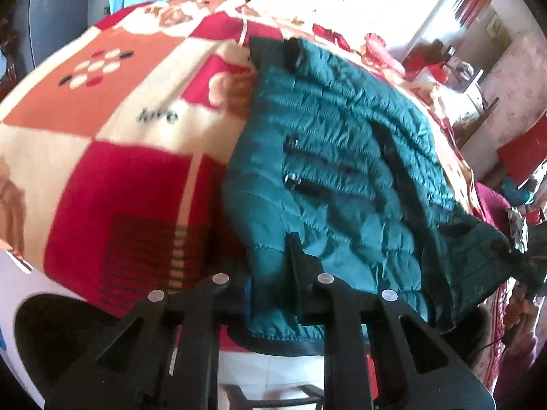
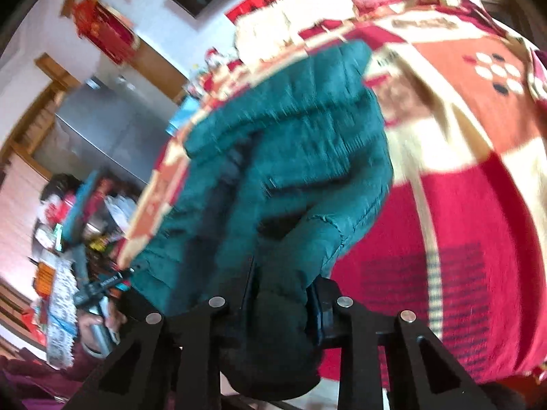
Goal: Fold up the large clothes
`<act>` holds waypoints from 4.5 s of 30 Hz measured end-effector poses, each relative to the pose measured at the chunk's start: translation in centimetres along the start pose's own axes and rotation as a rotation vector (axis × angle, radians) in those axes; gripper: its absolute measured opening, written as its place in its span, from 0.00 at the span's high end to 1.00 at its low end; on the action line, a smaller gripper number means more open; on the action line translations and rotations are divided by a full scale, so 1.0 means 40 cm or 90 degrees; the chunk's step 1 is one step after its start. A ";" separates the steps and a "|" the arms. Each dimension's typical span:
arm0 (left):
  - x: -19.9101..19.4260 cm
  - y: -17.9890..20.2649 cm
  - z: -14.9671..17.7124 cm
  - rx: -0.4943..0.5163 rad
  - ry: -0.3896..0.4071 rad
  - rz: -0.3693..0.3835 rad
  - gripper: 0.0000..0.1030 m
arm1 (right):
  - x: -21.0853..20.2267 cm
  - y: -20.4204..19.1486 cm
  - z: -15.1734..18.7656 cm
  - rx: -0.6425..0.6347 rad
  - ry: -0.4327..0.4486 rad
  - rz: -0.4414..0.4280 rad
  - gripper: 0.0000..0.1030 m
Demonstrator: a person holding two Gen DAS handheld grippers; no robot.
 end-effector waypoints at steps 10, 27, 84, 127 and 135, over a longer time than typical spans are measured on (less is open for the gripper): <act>-0.034 0.039 -0.199 -0.011 0.107 0.015 0.86 | 0.004 -0.045 -0.166 -0.047 0.089 0.014 0.77; 0.261 0.072 -0.597 -0.059 0.165 -0.050 0.86 | 0.222 -0.003 -0.580 -0.009 0.183 0.107 0.78; 0.666 0.080 -0.654 0.011 0.093 -0.176 0.14 | 0.855 -0.077 -0.633 -0.183 0.020 0.234 0.16; 0.525 0.057 -0.547 0.064 0.100 -0.179 0.14 | 0.596 0.051 -0.564 -0.160 0.045 0.310 0.05; 0.480 0.048 -0.478 0.067 0.088 -0.174 0.14 | 0.554 0.034 -0.545 -0.136 0.063 0.301 0.05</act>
Point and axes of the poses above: each gripper's, at about its wrist camera, not at the fingertips, and x roughly the way its jaws point, y to its right, z to its underside, the point moved 5 cm from there along x, roughly the way its jaws point, and after that the axes turned 9 degrees about y, right-handed, at the moved point
